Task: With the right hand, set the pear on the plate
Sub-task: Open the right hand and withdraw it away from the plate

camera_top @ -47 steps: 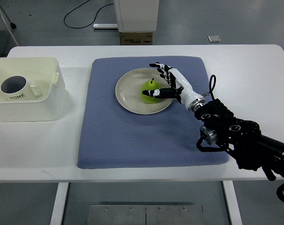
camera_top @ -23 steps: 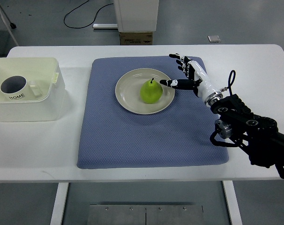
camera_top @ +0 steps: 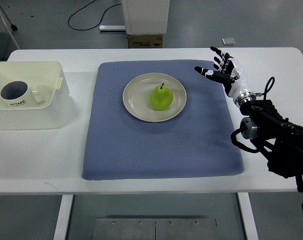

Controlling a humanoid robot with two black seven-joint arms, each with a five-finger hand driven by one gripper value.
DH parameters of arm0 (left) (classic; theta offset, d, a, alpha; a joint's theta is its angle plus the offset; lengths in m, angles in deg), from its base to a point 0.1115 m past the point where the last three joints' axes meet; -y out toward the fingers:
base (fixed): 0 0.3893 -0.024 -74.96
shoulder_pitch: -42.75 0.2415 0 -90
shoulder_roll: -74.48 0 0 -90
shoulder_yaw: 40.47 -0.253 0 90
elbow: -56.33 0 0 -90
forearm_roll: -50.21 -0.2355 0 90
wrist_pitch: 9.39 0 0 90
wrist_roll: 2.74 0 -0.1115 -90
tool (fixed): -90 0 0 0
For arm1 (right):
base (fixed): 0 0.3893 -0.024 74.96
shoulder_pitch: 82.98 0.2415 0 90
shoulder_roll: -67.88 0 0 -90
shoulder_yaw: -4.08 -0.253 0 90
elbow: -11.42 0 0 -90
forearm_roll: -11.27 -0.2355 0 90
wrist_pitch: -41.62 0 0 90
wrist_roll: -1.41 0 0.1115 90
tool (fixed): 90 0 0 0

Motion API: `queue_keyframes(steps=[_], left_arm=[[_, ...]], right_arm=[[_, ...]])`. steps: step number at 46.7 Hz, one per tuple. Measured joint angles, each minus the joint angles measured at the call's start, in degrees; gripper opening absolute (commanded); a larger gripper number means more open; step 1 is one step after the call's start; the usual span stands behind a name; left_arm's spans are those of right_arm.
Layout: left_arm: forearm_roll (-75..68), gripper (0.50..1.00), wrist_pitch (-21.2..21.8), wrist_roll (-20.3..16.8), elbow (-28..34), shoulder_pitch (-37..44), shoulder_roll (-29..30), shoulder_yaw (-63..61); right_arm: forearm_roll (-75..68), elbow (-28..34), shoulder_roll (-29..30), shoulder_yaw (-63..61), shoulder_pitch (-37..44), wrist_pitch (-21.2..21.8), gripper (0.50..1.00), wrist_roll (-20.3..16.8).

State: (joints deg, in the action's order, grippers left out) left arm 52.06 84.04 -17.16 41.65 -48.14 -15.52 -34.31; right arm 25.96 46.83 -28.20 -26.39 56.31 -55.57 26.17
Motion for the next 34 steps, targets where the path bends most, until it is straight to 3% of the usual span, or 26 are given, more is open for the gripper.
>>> queue_keyframes(steps=[13, 34], left_arm=[[0.00, 1.000, -0.01, 0.00, 0.00, -0.01, 0.00, -0.01], [0.00, 1.000, -0.02, 0.00, 0.00, -0.01, 0.00, -0.01]], right_arm=[[-3.49, 0.00, 0.28, -9.08, -1.39, -0.54, 1.000, -4.37], [-3.71, -0.06, 0.34, -9.93, -3.20, -0.89, 1.000, -4.45]])
